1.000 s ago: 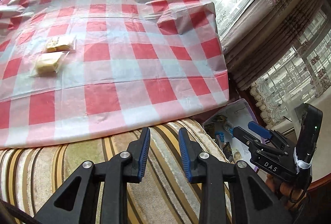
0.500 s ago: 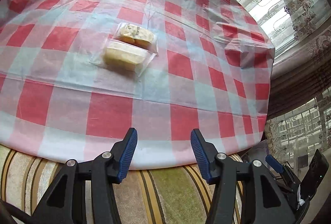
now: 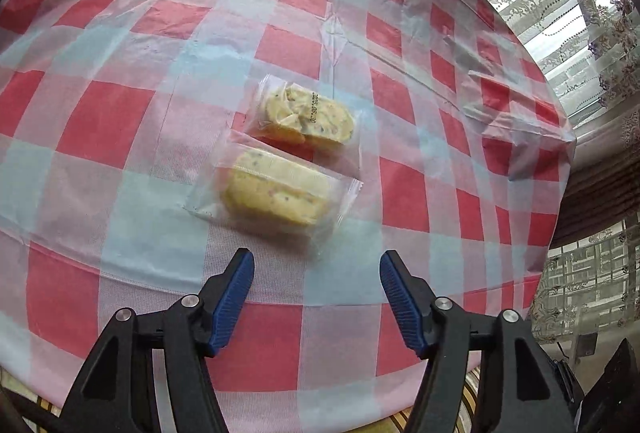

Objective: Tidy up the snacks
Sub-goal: 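Move both open tools back to the two yellow cake packets, then grasp one yellow cake packet with the left tool while the right tool grasps the other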

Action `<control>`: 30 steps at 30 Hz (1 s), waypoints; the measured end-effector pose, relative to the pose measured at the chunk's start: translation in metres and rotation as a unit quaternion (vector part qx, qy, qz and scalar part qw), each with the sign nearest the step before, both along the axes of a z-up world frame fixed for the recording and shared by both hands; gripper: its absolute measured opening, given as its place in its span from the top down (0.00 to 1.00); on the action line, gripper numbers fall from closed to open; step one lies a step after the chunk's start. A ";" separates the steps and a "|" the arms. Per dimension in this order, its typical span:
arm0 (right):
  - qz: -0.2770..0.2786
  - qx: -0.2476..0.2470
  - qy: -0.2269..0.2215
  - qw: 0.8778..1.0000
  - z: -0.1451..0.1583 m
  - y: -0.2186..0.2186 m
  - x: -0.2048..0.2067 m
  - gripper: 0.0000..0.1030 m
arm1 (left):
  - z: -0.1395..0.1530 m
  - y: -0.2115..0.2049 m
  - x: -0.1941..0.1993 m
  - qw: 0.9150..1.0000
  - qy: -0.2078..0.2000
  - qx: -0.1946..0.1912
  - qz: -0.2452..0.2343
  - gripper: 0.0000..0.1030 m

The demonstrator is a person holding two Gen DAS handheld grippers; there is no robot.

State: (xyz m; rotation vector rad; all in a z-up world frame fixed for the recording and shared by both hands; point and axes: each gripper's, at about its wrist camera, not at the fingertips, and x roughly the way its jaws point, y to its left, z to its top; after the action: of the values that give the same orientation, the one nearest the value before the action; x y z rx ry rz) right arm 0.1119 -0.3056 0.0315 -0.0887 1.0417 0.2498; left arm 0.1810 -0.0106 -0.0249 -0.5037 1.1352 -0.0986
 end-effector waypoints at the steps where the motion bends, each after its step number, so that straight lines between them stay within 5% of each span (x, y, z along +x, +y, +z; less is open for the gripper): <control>1: -0.001 0.001 0.000 1.000 0.000 0.000 0.002 0.28 | 0.000 -0.001 0.005 1.000 -0.002 0.006 -0.003 0.33; 12: -0.009 0.001 0.005 1.000 -0.003 -0.002 0.023 0.27 | 0.001 0.002 0.047 0.997 -0.019 0.069 -0.002 0.28; 19: -0.002 0.004 0.007 1.000 -0.004 0.008 0.032 0.26 | 0.001 0.028 0.070 0.998 -0.027 0.056 0.030 0.27; 25: -0.012 0.008 -0.006 1.000 0.001 0.022 0.052 0.23 | -0.001 0.017 0.081 0.988 -0.033 0.151 -0.015 0.29; 30: -0.002 0.002 -0.024 1.000 0.005 0.047 0.078 0.21 | -0.004 0.004 0.074 0.971 -0.036 0.232 -0.038 0.43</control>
State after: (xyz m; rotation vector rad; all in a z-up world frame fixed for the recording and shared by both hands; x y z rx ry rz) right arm 0.1895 -0.2585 0.0370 -0.0890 0.9926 0.2458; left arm 0.2555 -0.0064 -0.0290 -0.0402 1.0625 0.0815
